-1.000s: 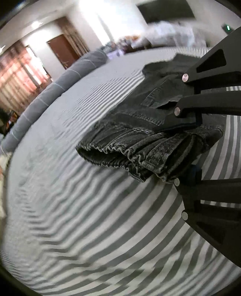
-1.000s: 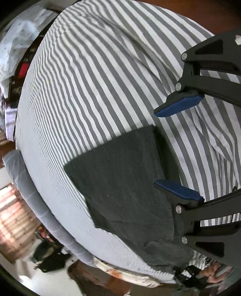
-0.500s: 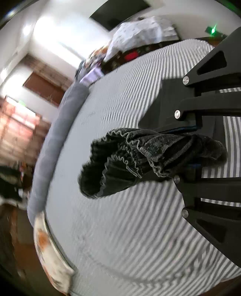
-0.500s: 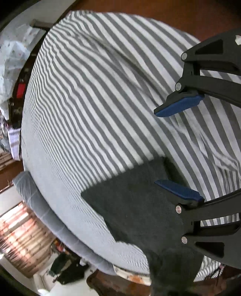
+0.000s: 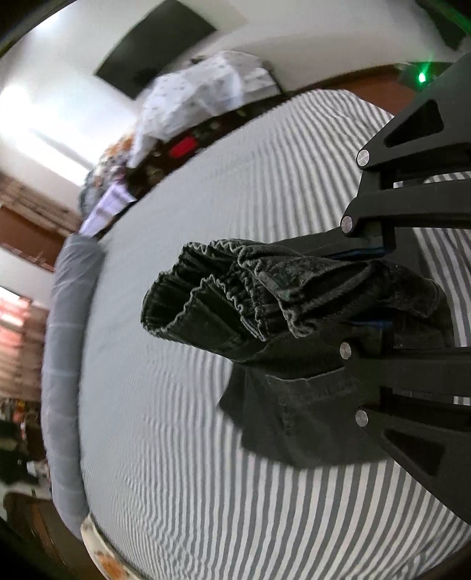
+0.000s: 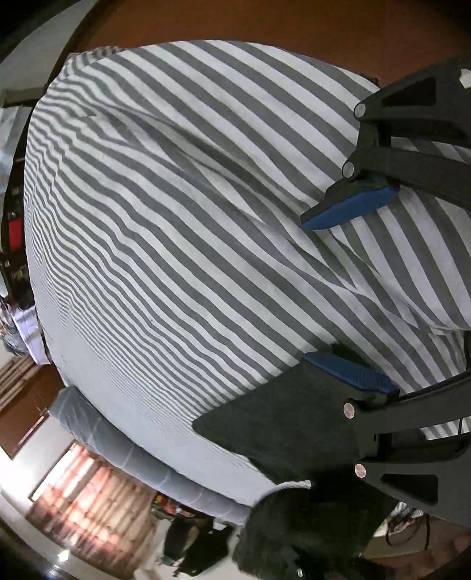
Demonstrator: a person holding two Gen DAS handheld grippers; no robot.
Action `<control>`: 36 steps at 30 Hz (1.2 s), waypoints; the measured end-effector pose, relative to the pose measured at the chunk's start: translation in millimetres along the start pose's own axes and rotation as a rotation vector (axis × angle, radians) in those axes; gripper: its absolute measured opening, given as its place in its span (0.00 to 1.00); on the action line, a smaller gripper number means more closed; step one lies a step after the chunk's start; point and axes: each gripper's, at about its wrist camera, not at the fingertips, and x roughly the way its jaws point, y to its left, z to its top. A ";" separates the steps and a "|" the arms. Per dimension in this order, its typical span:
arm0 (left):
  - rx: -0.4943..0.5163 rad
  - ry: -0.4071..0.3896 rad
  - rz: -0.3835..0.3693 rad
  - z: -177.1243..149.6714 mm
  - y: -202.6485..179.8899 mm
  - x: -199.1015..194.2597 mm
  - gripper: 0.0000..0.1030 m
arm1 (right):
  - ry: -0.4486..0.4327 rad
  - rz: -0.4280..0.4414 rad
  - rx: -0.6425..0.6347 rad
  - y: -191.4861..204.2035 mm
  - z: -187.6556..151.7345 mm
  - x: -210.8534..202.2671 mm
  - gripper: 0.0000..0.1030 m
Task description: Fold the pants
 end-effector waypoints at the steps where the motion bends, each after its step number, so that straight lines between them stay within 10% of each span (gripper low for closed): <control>1: 0.016 0.019 0.004 -2.8 -8.3 9.2 0.23 | -0.009 0.002 0.010 -1.6 0.3 -2.2 0.66; 11: 0.113 0.153 0.039 -34.0 -27.4 60.8 0.28 | 0.007 0.031 0.069 -10.9 2.9 2.9 0.66; 20: 0.142 0.155 -0.045 -42.8 -6.8 23.3 0.55 | 0.012 0.024 0.025 -0.1 3.6 8.1 0.66; 36: -0.005 0.138 0.264 -88.0 114.4 -6.0 0.60 | 0.012 0.080 -0.356 87.5 -1.9 10.7 0.65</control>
